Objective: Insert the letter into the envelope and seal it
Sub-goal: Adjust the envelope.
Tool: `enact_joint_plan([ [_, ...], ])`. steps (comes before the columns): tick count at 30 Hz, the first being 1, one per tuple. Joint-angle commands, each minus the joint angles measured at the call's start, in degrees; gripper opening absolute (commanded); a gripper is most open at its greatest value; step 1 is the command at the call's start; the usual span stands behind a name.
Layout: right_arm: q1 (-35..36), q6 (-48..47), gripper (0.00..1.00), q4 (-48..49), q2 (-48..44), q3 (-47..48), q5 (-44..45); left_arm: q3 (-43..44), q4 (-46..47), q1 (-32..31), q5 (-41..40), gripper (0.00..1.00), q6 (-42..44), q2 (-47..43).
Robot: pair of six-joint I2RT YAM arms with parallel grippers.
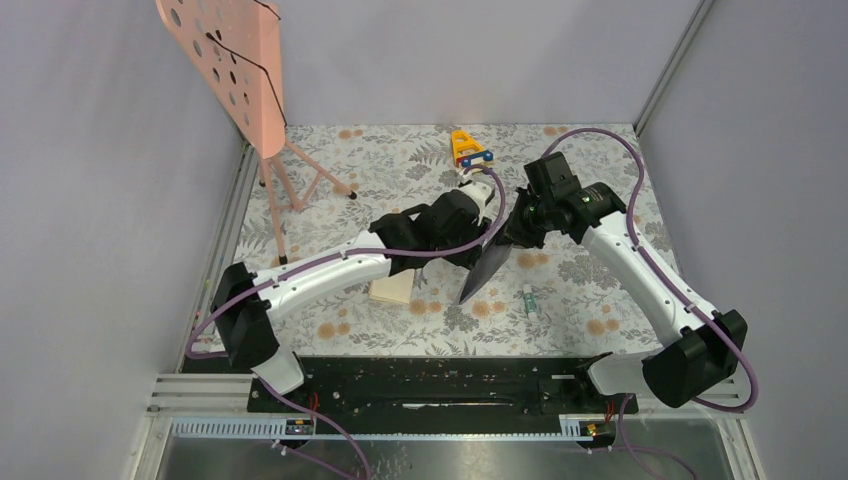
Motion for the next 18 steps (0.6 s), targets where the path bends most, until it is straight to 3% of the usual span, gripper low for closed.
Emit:
enact_joint_plan([
  [1,0.8,0.7,0.0,-0.8,-0.9,2.3,-1.6,3.4,-3.4,-0.1,-7.5,0.43,1.5,1.1],
  [13,1.6,1.5,0.0,2.1,-1.5,0.9,-4.7,5.2,-5.1,-0.8,-7.1,0.4,-0.2,4.5],
  [16,1.8,1.6,0.0,2.6,-1.6,0.0,-4.8,5.5,-5.1,-0.8,-7.0,0.27,-1.1,5.0],
  [18,1.8,1.5,0.0,2.7,-1.9,-0.8,-4.8,5.7,-5.1,-0.8,-6.9,0.12,-1.3,4.9],
])
